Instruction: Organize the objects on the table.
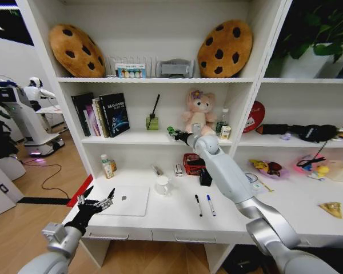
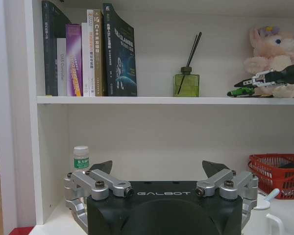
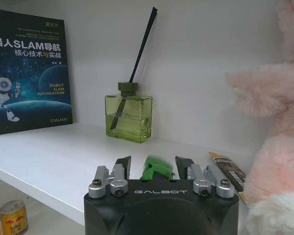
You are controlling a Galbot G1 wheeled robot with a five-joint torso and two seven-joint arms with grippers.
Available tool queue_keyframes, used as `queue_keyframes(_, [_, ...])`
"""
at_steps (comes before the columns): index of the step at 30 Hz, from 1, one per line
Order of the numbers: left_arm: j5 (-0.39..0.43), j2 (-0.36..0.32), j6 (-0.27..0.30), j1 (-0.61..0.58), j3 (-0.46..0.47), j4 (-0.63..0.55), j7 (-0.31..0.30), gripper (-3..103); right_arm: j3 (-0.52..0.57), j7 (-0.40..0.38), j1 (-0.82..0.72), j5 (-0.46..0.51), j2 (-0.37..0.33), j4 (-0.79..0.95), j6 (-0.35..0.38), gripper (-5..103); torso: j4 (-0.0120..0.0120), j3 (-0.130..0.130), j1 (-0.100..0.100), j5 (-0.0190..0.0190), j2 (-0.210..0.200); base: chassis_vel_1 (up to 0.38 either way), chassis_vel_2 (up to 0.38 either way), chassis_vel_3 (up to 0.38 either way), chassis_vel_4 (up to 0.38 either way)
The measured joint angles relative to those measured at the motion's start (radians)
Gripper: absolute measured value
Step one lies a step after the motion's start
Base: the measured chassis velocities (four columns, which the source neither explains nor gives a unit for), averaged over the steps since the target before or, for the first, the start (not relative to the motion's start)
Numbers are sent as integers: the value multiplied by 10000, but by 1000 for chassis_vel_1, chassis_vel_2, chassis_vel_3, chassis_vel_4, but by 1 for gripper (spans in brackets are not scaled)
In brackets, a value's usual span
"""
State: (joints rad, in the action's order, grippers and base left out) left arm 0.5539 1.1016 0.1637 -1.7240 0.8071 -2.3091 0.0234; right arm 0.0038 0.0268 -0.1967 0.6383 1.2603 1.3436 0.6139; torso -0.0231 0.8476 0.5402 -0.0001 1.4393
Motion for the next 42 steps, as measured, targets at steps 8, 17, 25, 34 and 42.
queue_keyframes(8, [0,0,0,0,0,0,0,100,-225,-690,64,618,-336,880,20,84,3,0,1,0,0,0,0,0,0])
queue_keyframes(17, [0,0,-1,0,0,0,-1,100,-130,-3456,-1528,4081,-3007,5065,377,100,-2,-2,-1,2,1,0,0,0,0])
queue_keyframes(25, [0,0,-1,0,0,0,-1,100,2175,-4006,-5493,4575,-4440,8183,560,100,-1,-4,-2,-3,3,0,0,0,0])
queue_keyframes(34, [0,0,-1,0,1,0,0,100,2796,-5244,-8726,3396,-3670,7997,9,100,1,-1,-2,1,2,0,0,0,0])
queue_keyframes(42, [0,0,-2,0,1,-1,-1,100,2450,-4991,-9338,1076,-2290,5553,-662,100,1,0,-1,2,0,0,0,0,0])
